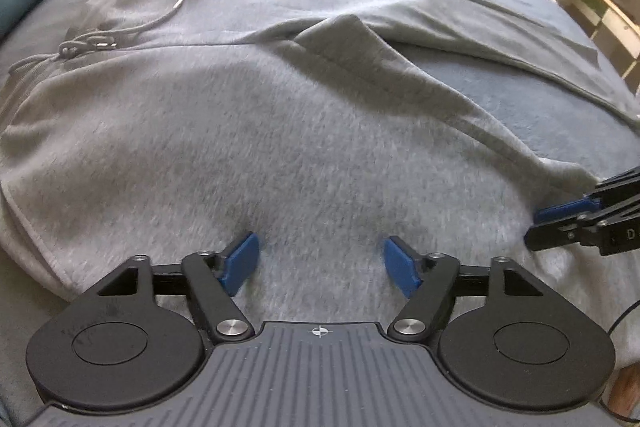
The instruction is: Fold clothes
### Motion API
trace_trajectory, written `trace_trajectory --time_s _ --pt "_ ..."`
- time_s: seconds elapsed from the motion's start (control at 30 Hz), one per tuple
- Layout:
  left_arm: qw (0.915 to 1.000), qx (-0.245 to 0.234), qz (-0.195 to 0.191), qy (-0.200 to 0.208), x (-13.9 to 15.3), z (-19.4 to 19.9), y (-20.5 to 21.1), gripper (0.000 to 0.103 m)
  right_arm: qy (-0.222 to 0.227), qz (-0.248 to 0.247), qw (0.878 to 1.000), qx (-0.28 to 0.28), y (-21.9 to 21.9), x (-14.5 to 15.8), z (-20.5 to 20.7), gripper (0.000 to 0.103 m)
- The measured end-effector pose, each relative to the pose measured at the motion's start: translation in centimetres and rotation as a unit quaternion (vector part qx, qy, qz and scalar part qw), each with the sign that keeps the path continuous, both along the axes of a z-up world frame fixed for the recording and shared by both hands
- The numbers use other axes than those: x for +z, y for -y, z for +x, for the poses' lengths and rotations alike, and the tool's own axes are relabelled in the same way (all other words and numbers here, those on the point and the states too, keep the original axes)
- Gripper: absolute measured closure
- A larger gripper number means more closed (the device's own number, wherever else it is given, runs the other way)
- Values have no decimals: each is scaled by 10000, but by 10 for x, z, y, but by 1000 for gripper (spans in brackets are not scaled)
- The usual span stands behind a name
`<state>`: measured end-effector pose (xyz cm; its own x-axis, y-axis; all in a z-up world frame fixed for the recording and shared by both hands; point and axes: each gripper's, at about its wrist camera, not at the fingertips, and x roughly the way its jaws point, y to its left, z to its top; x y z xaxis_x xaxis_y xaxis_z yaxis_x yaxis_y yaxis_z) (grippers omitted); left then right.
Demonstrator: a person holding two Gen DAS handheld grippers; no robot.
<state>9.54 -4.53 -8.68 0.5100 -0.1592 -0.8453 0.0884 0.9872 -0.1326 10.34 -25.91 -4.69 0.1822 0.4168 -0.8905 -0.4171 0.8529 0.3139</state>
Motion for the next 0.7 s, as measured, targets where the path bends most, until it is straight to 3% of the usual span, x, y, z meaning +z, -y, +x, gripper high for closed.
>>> trace_trajectory --time_s 0.2,0.5,0.7 --pt "9998 -177 -15 -40 -3 1 7 6 -126 116 9996 -209 5 -1 1 70" --pt "9999 -128 -41 -106 -4 5 10 1 -51 -98 9999 109 -8 2 -2 55" --pt "9998 47 -168 -98 -3 5 8 0 564 2 9984 -80 1 22 -12 46"
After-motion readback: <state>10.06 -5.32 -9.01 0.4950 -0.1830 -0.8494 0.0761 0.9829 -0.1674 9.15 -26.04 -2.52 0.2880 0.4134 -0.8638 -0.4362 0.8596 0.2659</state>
